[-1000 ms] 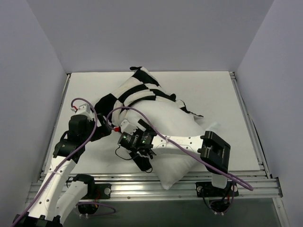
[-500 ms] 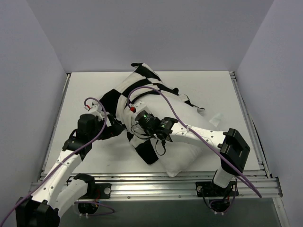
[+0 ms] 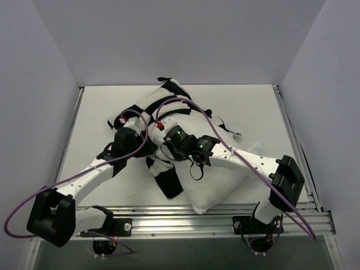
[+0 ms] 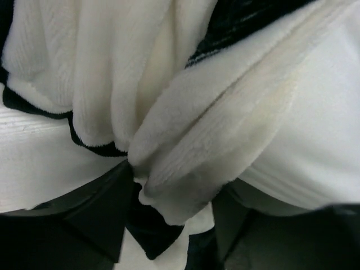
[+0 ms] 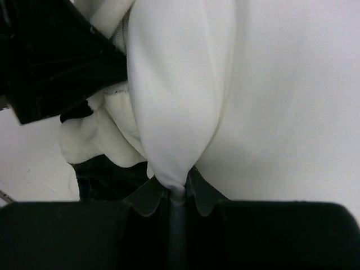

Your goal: Remove the pillowcase from the pillow

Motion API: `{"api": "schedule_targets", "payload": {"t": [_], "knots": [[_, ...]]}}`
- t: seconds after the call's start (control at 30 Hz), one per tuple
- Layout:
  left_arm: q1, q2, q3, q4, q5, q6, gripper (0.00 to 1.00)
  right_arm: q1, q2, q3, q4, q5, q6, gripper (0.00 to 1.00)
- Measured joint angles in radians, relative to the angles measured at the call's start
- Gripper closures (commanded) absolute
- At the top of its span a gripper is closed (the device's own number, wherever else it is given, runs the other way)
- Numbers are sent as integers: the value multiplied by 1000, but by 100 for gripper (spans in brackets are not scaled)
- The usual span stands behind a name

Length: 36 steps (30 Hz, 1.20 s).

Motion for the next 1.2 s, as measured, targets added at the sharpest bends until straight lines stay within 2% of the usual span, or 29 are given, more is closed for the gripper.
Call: {"api": "schedule_targets", "payload": {"t": [0.07,0.1,0.2,0.43,0.6,0.73,0.87,0.93,1.0,1.03,1.1,1.13,1.2], "knots": [[-3,19,0,27,-11,0,59,0,-15,0,-5,-18,5,100],[-6,29,2,41,-19,-2,77,0,-25,0,-8,-25,8,100],[-11,62,11,63,-54,-1,97,-1,-68,0,-24,-38,18,100],[-11,30,22,67,-255,-26,98,-44,-272,0,-151,-60,48,100],[24,14,63,80,-284,-68,98,-82,-457,8,-247,-135,66,100],[60,87,100,103,-334,-90,97,-85,-583,48,-327,-230,69,100],[178,278,151,94,-454,-89,92,-85,-731,78,-348,-335,68,100],[209,352,180,92,-468,-73,82,-85,-780,79,-346,-378,68,100],[219,382,200,100,-459,-57,74,-85,-787,71,-345,-377,71,91],[219,383,205,104,-448,-50,60,-85,-776,58,-346,-356,77,77],[215,373,217,111,-417,-34,43,-86,-738,27,-348,-292,88,64],[211,361,220,111,-402,-32,26,-87,-711,8,-350,-254,93,61],[208,321,219,96,-378,-24,13,-98,-648,-27,-349,-190,100,56]]}}
